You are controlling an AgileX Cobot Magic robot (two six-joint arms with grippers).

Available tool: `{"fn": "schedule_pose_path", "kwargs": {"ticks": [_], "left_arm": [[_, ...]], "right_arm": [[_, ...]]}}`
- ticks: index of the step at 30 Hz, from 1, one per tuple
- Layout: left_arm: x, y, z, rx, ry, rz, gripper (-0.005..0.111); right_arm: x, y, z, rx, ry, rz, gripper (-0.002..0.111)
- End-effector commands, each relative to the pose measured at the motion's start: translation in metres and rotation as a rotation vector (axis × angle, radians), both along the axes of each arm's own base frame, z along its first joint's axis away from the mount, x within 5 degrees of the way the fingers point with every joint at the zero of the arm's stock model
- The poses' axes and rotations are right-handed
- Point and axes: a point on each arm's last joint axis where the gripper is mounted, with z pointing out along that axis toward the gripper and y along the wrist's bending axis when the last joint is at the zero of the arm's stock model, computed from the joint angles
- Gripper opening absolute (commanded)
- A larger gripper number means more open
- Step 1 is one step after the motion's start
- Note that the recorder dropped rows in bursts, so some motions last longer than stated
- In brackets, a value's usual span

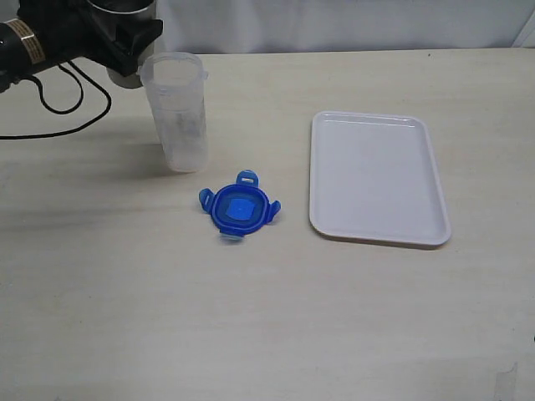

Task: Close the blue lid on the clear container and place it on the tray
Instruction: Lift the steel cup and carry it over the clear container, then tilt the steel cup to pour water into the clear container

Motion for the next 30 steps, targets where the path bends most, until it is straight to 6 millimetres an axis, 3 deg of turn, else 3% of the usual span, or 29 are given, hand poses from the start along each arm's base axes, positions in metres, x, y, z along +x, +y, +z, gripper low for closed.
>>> {"fn": "schedule_pose_path", "kwargs": {"ticks": [1,30], "left_arm": [[-0.0002,-0.0016,0.019,0.033,-0.146,-0.024,0.0],[-0.0003,-0.0017,0.0194,0.285,-0.352,-0.048,0.0]], "right_arm": [[0.0,0.0002,0.0004,0.004,-0.013,0.002,0.004],[0.0,0.0002,0.0004,0.004,-0.013,0.002,0.004]]}}
